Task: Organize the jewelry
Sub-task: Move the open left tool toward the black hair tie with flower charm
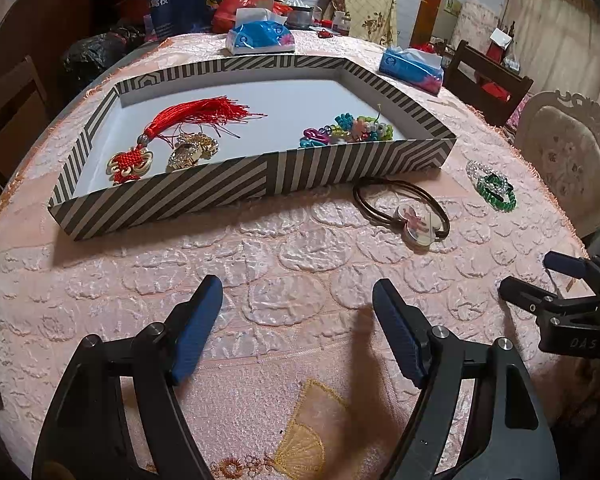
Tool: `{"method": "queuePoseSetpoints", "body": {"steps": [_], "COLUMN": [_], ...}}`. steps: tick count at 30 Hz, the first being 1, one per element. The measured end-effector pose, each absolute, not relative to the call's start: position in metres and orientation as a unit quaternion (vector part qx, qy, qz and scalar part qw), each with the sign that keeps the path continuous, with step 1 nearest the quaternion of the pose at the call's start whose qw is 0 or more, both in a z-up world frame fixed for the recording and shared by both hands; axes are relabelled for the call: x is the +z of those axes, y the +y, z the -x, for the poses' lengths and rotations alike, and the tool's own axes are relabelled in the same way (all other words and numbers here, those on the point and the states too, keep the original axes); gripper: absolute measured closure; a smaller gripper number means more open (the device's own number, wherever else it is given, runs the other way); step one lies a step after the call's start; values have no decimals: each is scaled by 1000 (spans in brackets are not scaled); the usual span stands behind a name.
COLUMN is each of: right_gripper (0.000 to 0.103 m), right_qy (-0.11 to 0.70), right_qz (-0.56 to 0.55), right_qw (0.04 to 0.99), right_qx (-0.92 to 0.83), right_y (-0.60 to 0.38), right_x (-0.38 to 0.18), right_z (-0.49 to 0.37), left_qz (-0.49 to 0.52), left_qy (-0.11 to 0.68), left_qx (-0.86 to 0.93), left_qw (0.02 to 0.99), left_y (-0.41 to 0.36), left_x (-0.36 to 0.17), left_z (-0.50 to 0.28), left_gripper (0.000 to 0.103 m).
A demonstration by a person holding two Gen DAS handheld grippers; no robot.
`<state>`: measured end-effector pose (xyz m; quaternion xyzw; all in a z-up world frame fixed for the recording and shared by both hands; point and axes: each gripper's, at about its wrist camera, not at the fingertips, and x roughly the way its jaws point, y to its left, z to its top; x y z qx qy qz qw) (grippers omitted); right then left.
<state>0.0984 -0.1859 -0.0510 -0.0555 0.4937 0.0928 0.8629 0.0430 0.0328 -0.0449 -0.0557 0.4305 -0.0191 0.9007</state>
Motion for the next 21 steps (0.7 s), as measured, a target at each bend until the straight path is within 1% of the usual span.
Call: {"method": "queuePoseSetpoints", "body": {"steps": [8, 11, 21], "right_gripper": [2, 3, 5], "right_qy": [430, 417, 433], "right_qz": [23, 10, -11], "right_qw": [901, 908, 901], "right_qx": [55, 42, 23], "right_y": [-204, -210, -219], "right_x": [-24, -18, -23], "right_z": [-96, -97, -102], "left_qz": [58, 59, 78], "left_qy": [430, 430, 427], "left_qx": [-20, -20, -35], "left_qw": [901, 901, 900], "left_y": [33, 33, 39], "left_x": [-45, -44, -40], "left_z": [-43, -43, -43], "left_gripper": [25, 25, 25]}}
